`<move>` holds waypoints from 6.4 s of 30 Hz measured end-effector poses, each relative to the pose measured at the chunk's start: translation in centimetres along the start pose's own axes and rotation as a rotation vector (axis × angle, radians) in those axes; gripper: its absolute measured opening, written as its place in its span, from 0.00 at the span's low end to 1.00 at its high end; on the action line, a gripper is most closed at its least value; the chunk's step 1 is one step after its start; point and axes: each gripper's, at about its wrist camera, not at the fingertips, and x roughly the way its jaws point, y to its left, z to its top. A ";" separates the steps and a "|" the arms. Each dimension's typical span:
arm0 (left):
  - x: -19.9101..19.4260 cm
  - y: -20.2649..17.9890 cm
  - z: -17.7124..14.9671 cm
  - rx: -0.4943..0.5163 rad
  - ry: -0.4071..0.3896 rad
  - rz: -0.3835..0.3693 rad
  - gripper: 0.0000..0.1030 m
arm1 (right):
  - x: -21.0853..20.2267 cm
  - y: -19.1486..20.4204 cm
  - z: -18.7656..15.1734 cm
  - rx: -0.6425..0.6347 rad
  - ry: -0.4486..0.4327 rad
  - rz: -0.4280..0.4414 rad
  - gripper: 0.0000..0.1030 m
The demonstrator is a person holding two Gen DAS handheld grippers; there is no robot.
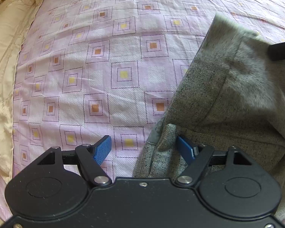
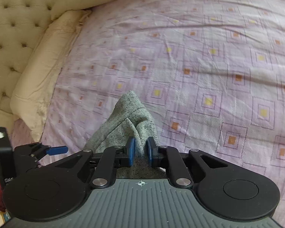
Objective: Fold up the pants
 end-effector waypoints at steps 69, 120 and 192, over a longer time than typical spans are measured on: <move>-7.5 1.9 -11.3 -0.053 0.144 -0.122 0.10 | -2.3 10.2 -25.4 -0.427 0.122 -0.291 0.14; -2.6 -1.2 -8.1 0.045 0.040 -0.075 0.17 | -0.2 -3.7 -6.4 0.046 0.072 -0.163 0.32; -8.5 -8.5 -7.3 0.181 -0.095 -0.019 0.42 | -10.5 -2.3 -24.7 0.371 -0.165 -0.288 0.17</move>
